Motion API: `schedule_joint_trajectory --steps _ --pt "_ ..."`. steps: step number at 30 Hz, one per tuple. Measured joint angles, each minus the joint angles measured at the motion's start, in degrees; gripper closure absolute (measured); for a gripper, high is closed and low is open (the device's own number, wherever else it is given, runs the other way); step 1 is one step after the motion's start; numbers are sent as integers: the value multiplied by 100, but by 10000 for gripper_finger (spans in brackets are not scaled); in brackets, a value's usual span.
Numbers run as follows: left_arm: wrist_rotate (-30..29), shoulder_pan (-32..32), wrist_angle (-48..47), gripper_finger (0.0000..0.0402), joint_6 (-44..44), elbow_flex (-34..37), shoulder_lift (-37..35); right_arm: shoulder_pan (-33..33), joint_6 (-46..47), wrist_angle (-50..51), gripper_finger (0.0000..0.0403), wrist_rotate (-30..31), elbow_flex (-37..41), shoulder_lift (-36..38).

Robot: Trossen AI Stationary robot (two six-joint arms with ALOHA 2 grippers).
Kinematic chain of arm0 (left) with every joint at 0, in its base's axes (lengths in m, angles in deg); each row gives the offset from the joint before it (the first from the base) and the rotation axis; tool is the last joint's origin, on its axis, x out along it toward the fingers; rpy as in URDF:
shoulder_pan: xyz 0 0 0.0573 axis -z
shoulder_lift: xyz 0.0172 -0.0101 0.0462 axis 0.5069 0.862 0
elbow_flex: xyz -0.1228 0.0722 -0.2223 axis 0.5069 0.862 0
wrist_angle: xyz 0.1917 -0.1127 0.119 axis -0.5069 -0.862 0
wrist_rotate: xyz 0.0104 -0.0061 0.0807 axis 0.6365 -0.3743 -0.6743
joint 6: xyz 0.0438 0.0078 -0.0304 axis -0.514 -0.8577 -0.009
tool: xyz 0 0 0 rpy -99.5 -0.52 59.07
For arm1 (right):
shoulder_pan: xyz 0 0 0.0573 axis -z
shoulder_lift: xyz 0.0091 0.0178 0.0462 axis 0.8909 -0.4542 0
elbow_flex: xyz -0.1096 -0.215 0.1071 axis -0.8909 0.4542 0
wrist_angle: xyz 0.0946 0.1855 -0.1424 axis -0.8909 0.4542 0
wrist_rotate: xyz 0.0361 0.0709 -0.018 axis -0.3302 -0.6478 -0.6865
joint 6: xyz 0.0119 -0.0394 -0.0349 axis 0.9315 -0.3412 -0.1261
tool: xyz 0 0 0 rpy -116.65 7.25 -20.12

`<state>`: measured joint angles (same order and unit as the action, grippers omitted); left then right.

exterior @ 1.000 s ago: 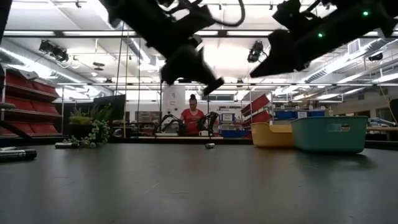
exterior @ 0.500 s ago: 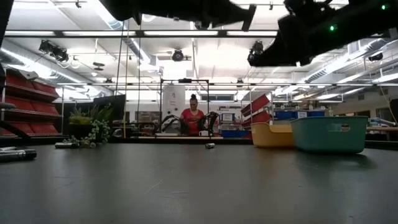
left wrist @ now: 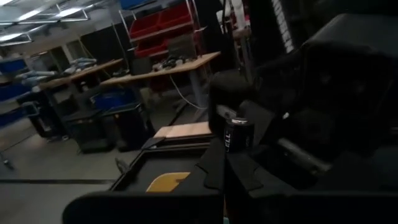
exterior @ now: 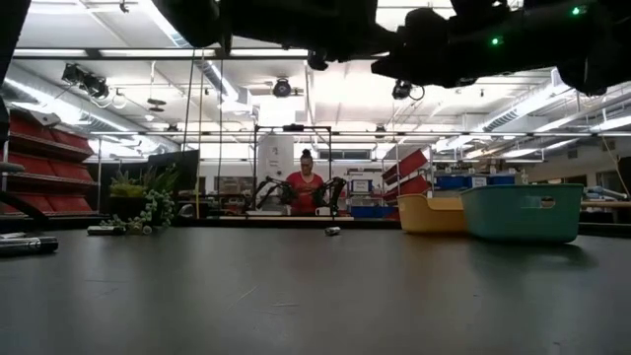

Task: Sort batteries
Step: Put the bottom gold black battery into the blue bin

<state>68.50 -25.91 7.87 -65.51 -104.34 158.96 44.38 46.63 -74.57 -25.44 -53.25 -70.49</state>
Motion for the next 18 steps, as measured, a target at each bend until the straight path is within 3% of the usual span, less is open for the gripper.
schedule_joint_trajectory --steps 10,15,18 --pt "-103 -3 44 401 -78 1 3 4 -252 -193 261 41 -2 107" --pt "-145 -7 20 401 32 98 -1 4 -210 -173 348 100 0 104" --pt "-145 -10 -99 400 151 117 -11 4 -227 -104 353 113 2 104"
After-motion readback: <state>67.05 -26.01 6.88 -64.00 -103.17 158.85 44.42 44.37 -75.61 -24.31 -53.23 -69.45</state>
